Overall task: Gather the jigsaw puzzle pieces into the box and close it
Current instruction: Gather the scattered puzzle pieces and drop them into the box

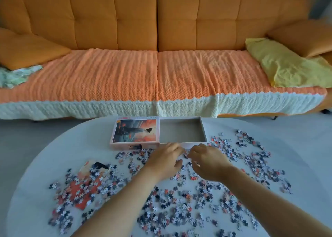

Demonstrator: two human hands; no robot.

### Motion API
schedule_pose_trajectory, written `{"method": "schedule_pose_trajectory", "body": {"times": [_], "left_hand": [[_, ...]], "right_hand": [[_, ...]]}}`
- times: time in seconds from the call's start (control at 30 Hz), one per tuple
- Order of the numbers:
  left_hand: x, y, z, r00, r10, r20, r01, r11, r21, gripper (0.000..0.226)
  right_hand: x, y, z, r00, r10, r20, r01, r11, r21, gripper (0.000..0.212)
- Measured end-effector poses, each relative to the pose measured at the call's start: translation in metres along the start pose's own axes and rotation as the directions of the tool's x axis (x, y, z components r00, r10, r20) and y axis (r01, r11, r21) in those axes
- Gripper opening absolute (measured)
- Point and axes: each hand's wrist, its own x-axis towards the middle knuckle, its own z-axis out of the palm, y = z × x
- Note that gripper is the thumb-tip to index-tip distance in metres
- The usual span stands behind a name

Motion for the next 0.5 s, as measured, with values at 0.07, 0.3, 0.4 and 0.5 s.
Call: {"method": "schedule_pose_trajectory", "body": {"times": [0.07,0.3,0.4,0.5], "left_hand": [[-0.001,-0.001,0.01,0.999,0.033,-0.012,-0.033,0.999,0.035,0.043],[-0.02,0.008,0.025,0.999,0.037,-0.035,-0.035,0.998,0.059,0.034],[-0.036,0.023,0.021,1.0,-0.004,-0.028,0.003,1.0,-0.005,0.034],[-0.054,0.035,0.016,0.998,-0.039,-0.056,0.042,0.998,0.056,0.039]], "right_hand": [[-0.006,-0.001,0.007,1.0,-0.03,-0.009,0.03,0.999,-0.023,0.034],[-0.031,-0.016,0.016,0.996,0.067,0.059,-0.068,0.998,0.012,0.039],[-0.045,-0.03,0.011,0.984,0.135,0.112,-0.147,0.984,0.104,0.041],[-0.055,-0.043,0.005,0.963,0.241,0.119,-0.257,0.956,0.143,0.047]]}}
